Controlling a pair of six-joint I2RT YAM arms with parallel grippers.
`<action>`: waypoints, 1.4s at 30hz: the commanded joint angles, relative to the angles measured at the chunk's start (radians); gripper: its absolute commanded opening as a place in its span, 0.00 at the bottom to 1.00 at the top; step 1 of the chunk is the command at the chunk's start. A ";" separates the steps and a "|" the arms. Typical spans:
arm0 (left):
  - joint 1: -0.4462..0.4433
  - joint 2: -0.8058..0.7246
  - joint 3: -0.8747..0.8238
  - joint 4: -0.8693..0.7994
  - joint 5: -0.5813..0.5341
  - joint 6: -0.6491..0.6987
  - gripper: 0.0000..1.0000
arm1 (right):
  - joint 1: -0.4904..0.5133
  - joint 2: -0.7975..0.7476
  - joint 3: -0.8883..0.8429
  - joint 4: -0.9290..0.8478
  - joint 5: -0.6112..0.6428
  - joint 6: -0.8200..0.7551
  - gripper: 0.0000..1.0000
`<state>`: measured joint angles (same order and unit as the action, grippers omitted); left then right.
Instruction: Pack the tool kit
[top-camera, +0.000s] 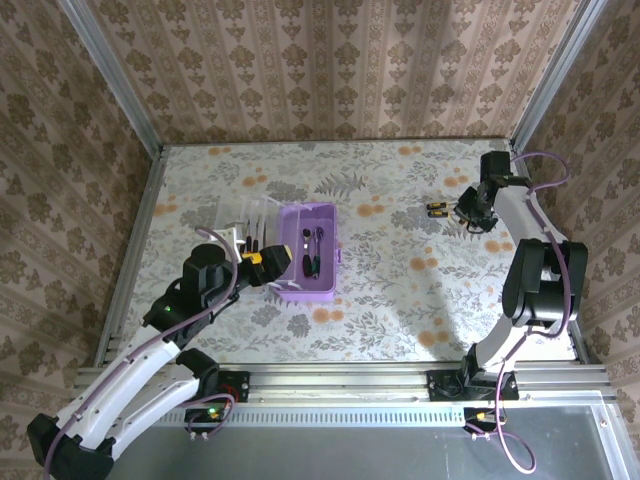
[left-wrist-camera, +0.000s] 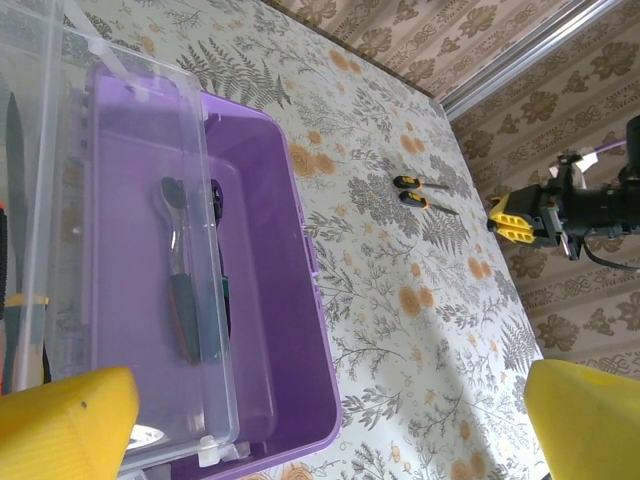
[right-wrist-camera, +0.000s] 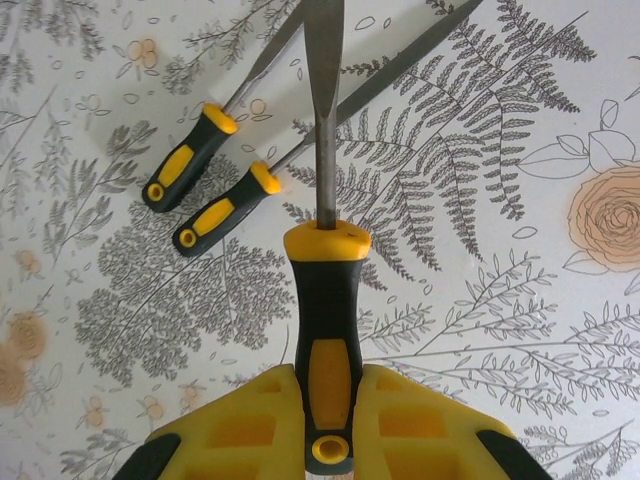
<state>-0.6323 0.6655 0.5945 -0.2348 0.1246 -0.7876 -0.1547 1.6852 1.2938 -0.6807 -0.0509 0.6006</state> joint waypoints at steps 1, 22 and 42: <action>0.014 0.003 0.036 -0.002 -0.018 0.030 1.00 | 0.037 -0.066 -0.026 -0.001 -0.034 -0.010 0.15; 0.155 -0.209 -0.050 -0.327 -0.388 -0.205 1.00 | 0.544 -0.165 -0.101 0.106 -0.046 0.146 0.14; 0.198 -0.232 -0.099 -0.306 -0.452 -0.283 1.00 | 0.930 0.078 0.017 0.282 -0.111 0.276 0.13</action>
<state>-0.4561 0.4282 0.5041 -0.5552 -0.3180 -1.0489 0.7624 1.7363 1.2663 -0.4347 -0.1432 0.8440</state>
